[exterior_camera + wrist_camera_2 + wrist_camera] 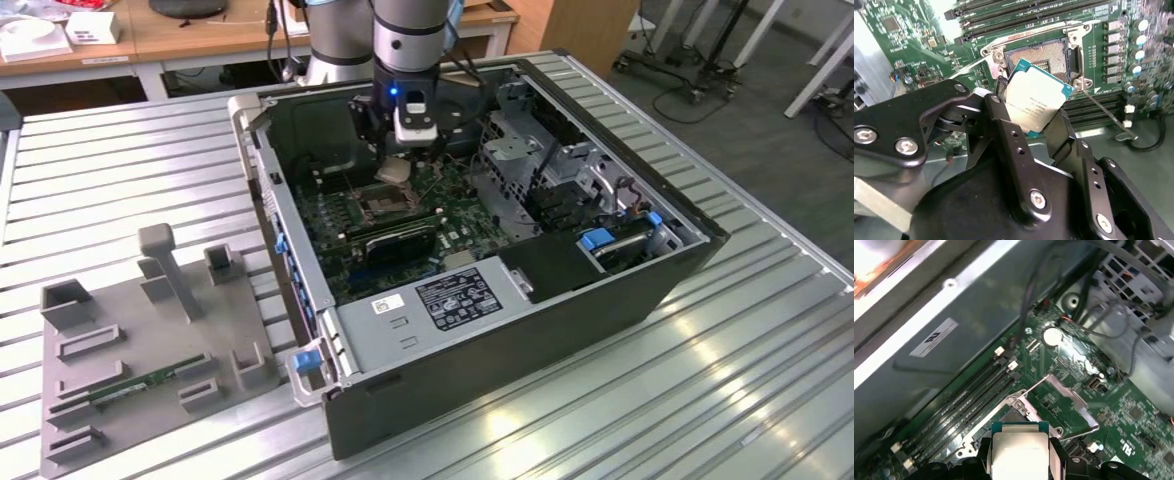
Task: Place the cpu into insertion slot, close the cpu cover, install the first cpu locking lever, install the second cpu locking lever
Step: 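Place the cpu into insertion slot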
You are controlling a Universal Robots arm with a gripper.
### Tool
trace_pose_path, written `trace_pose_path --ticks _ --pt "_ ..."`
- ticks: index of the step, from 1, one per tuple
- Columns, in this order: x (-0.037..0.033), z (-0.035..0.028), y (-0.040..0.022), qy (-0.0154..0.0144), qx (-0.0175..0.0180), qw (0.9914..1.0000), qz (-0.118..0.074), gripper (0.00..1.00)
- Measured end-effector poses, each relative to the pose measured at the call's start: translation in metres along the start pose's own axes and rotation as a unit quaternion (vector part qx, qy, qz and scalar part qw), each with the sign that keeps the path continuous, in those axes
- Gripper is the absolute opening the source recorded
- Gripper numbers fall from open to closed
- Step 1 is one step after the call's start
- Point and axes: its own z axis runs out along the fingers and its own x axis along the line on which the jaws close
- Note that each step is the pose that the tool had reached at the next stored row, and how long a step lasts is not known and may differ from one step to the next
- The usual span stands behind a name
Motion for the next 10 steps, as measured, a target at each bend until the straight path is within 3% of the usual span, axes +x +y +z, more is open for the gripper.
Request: trace_pose_path --ticks 3,10 --pt "0.0 0.0001 0.0 -0.0023 -0.0007 0.99967 0.026 0.54" --pt "0.0 0.0001 0.0 -0.0026 -0.0008 0.99958 0.029 0.54"
